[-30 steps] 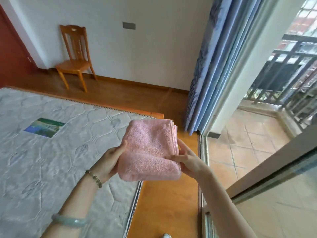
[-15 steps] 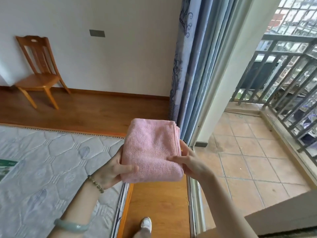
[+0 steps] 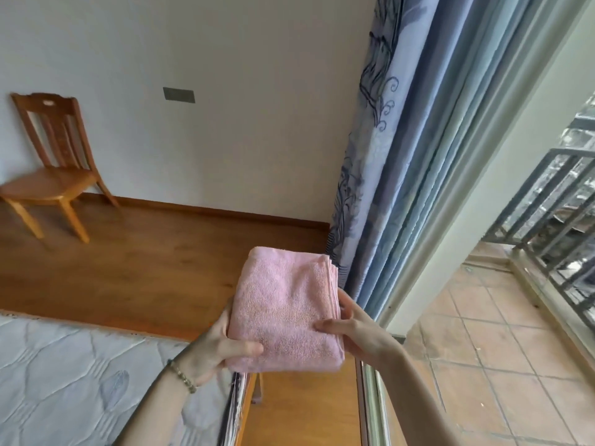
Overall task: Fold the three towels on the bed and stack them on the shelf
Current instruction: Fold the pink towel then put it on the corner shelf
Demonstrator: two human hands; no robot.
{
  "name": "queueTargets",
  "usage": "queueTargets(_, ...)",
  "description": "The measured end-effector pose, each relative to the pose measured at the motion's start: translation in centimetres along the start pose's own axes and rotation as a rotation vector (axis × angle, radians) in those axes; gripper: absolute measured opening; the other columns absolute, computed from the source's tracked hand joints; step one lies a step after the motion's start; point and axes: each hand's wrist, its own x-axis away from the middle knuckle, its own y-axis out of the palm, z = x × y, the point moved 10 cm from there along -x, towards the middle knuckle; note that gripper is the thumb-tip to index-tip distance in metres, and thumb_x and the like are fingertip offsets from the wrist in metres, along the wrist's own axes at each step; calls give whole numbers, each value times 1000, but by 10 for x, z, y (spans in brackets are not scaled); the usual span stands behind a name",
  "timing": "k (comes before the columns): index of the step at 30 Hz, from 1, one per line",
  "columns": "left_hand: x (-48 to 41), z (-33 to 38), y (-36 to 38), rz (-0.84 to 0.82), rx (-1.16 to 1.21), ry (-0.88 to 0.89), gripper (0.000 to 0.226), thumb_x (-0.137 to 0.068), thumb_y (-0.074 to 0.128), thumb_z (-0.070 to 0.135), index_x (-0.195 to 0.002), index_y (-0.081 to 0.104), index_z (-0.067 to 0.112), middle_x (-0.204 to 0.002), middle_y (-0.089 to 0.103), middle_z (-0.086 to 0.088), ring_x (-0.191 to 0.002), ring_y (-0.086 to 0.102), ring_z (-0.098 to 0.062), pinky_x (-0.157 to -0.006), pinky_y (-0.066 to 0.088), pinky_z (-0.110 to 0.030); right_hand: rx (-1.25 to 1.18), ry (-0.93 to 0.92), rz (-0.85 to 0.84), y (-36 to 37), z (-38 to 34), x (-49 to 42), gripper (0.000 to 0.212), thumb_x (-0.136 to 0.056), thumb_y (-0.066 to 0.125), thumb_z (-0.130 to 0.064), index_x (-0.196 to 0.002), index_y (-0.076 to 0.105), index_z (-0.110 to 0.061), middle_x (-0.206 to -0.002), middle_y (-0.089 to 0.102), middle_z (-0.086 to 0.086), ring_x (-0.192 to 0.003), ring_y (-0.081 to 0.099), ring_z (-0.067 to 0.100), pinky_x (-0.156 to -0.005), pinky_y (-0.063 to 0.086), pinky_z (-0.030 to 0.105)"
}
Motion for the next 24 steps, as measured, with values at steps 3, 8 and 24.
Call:
queueTargets(3, -38, 18, -18, 4, 154, -21, 118, -33, 97, 13, -135, 40, 24, -124, 64, -10, -111, 63, -26, -85, 55, -39, 38, -5, -22, -10, -24, -47, 79, -69, 80, -6, -136, 42, -25, -130, 53, 21, -117, 58, 38, -98, 47, 54)
queueTargets(8, -93, 40, -68, 152, 276, -12, 118, -24, 97, 17, -130, 46, 26, -115, 69, -7, -99, 69, -23, -72, 58, -33, 49, 30, -106, -22, -53, -135, 76, -72, 75, -3, -137, 40, -20, -129, 54, 17, -115, 60, 33, -88, 52, 40)
queueTargets(24, -286, 153, -231, 619, 238, 181, 118, -40, 95, 20, -141, 35, 30, -138, 49, -9, -126, 50, -28, -99, 47, -50, 285, 195, -637, -24, -164, -487, 82, -72, 74, -8, -140, 34, -29, -138, 49, 6, -122, 56, 22, -98, 50, 42)
